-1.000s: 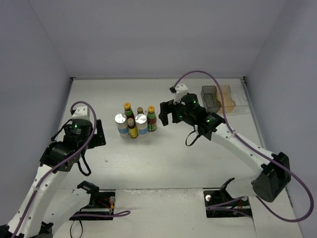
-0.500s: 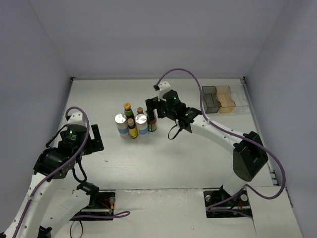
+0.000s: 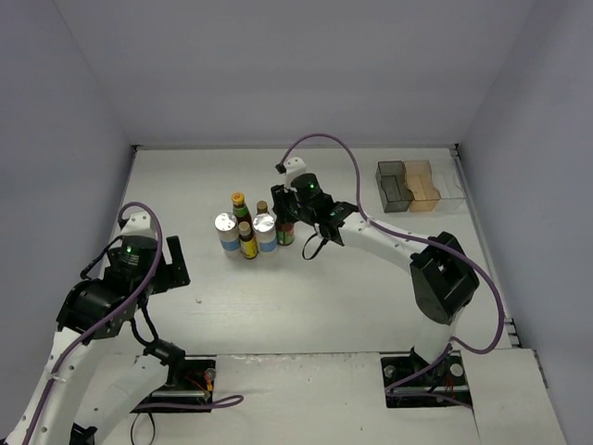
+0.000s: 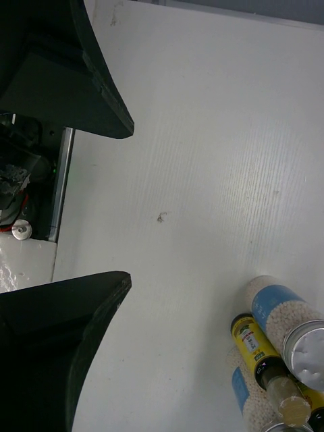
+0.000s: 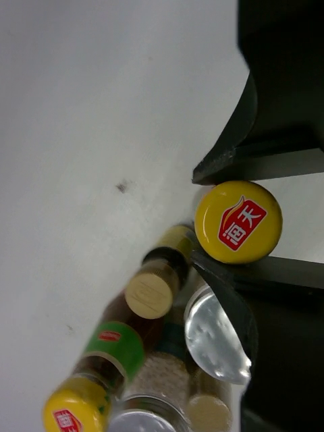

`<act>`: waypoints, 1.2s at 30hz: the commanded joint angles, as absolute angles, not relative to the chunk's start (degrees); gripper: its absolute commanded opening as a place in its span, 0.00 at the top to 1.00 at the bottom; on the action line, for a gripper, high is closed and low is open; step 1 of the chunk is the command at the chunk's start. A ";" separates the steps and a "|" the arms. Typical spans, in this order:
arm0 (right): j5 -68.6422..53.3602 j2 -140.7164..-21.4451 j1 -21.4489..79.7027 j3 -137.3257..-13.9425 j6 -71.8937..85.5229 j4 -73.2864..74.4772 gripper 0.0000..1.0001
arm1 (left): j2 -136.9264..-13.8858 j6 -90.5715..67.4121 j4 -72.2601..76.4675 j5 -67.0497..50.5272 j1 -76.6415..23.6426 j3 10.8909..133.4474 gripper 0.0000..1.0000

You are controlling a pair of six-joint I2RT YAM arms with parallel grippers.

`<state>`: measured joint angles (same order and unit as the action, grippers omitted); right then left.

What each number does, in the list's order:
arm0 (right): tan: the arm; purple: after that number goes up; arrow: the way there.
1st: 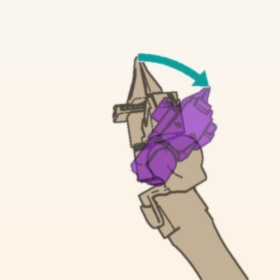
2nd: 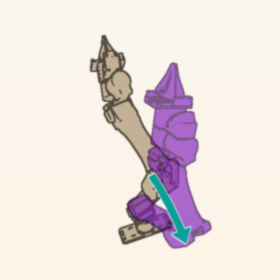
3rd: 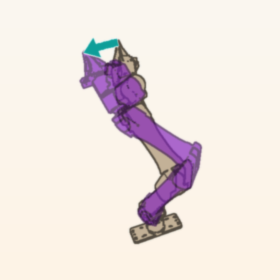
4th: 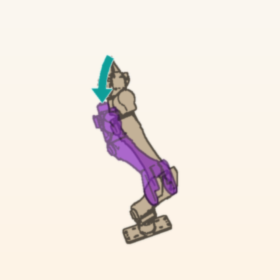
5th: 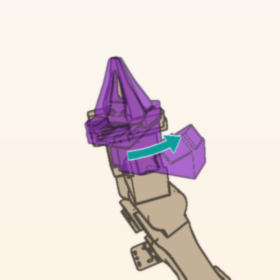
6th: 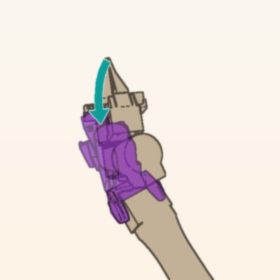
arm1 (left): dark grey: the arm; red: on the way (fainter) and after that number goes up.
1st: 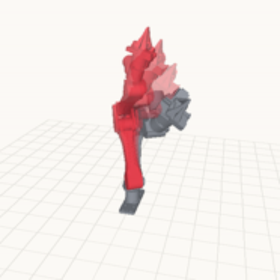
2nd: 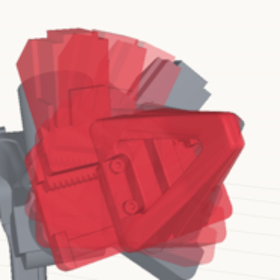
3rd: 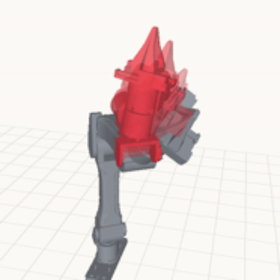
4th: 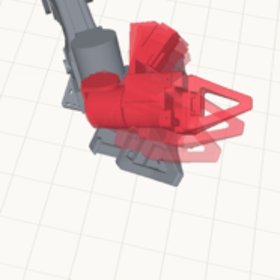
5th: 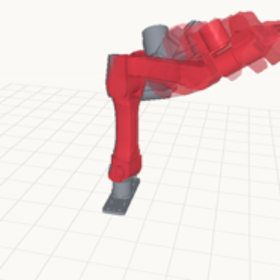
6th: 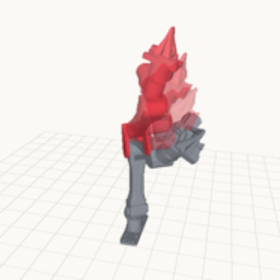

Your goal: Organize the condiment bottles

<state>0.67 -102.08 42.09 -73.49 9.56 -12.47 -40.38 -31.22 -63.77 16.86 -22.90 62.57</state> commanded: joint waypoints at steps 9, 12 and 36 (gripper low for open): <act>5.89 -94.85 40.00 -76.19 6.07 -14.86 1.00 | -40.25 -30.76 -62.93 18.46 -23.11 65.04 0.20; 5.19 -91.42 36.13 -78.30 3.88 -12.67 1.00 | -40.43 -30.67 -61.97 18.28 -23.12 64.69 0.20; -3.51 -96.67 -8.69 -97.11 -5.45 -12.13 1.00 | -42.45 -27.69 -56.52 16.79 -23.03 62.40 0.20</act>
